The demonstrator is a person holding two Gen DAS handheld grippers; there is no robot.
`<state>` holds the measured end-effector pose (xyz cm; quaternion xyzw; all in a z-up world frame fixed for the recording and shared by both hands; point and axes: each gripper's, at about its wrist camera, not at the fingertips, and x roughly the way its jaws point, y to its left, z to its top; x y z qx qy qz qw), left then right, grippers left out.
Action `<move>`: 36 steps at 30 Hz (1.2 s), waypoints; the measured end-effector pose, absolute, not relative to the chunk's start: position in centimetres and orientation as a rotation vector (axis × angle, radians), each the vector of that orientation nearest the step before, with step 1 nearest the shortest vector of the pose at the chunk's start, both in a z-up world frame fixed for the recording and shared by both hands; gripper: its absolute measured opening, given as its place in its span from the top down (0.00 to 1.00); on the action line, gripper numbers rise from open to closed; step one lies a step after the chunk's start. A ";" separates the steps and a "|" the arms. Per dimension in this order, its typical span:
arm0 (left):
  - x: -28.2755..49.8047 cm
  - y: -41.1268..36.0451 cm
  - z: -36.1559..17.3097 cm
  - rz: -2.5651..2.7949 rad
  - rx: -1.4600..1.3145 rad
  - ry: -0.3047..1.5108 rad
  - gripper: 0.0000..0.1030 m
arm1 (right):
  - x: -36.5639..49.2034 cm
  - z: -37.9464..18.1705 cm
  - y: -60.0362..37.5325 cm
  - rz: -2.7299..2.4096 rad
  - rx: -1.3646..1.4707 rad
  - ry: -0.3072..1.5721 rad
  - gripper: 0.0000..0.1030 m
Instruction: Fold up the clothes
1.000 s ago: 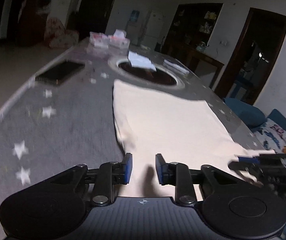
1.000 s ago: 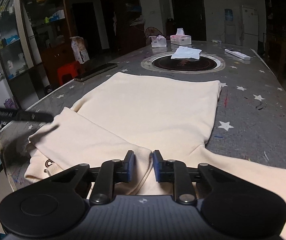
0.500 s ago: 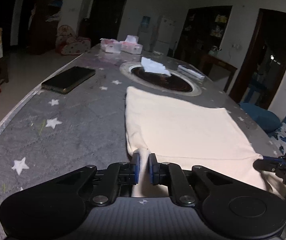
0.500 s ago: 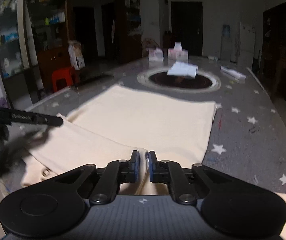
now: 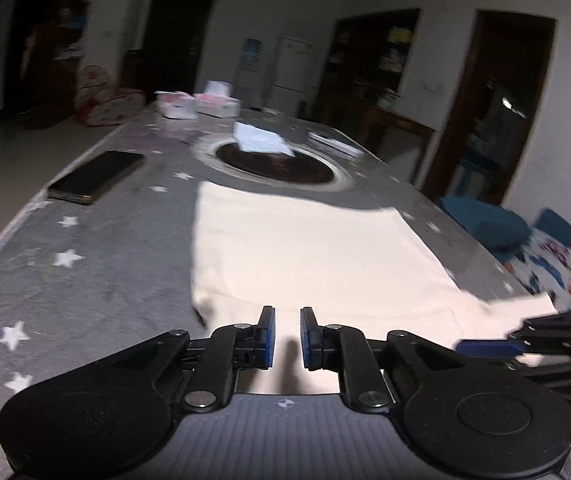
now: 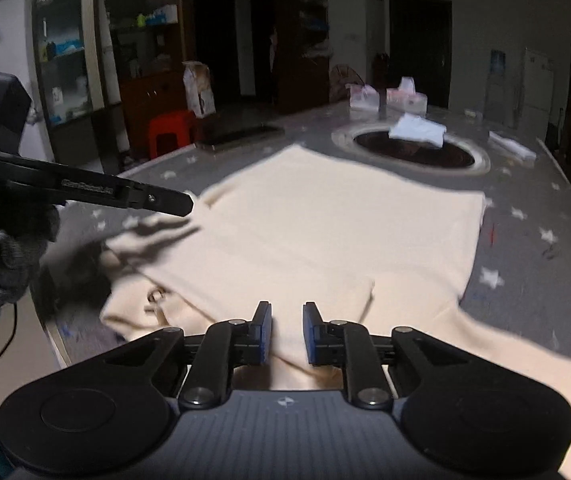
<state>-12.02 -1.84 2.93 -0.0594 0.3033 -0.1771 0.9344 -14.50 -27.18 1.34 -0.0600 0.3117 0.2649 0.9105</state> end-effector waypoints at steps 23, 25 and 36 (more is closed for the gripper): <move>-12.2 -2.7 1.9 -0.350 -0.096 0.653 0.57 | -18.4 0.5 -46.4 -0.301 0.117 0.618 0.65; -12.2 -2.8 2.0 -0.351 -0.093 0.652 0.56 | -18.7 0.3 -46.9 -0.311 0.149 0.621 0.65; -12.6 -2.7 2.3 -0.345 -0.095 0.638 0.51 | -18.7 0.9 -46.5 -0.265 0.197 0.594 0.91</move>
